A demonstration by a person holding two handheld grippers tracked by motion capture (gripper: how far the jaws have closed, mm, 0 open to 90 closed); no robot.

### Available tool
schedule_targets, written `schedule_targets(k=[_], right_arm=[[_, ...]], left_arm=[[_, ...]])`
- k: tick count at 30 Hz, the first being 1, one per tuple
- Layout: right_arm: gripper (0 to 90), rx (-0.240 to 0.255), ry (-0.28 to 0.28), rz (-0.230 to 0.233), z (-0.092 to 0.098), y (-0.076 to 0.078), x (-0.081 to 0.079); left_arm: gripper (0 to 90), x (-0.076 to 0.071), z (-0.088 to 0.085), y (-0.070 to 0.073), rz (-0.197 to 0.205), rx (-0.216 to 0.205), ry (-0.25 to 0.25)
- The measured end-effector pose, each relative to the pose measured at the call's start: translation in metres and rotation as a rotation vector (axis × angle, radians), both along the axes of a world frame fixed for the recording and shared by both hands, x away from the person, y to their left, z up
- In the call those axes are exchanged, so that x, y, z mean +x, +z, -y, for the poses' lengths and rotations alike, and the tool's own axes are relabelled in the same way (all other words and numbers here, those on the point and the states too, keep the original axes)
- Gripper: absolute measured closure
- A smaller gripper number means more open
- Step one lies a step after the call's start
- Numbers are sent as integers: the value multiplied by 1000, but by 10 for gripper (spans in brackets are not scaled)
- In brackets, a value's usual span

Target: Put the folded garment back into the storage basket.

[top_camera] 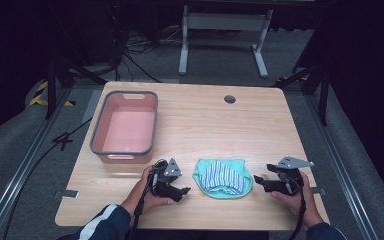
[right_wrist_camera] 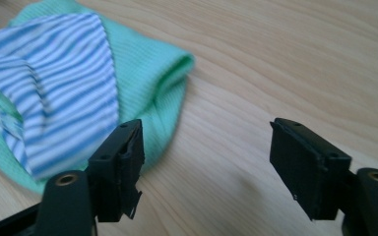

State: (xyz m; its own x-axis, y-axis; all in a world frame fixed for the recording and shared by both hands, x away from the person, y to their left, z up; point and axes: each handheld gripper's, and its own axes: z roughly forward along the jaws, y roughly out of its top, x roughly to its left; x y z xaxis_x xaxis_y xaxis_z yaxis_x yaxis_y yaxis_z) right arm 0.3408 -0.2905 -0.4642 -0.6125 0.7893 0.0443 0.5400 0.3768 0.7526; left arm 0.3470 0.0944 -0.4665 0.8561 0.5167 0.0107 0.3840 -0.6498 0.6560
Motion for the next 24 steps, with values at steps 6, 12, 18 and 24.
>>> schedule_targets(k=[6, 12, 18, 24], right_arm=[[378, -27, 16, -1, -31, 5, 7], [389, -42, 16, -29, -43, 0, 13], [383, -61, 14, -67, -47, -8, 13], [436, -46, 41, -70, -46, -11, 11]], left_arm=[[276, 15, 19, 5, 7, -23, -6], [300, 32, 30, 3, 6, -63, 44], [302, 42, 39, -11, -33, -61, 41], [269, 39, 39, -12, -21, -39, 25]])
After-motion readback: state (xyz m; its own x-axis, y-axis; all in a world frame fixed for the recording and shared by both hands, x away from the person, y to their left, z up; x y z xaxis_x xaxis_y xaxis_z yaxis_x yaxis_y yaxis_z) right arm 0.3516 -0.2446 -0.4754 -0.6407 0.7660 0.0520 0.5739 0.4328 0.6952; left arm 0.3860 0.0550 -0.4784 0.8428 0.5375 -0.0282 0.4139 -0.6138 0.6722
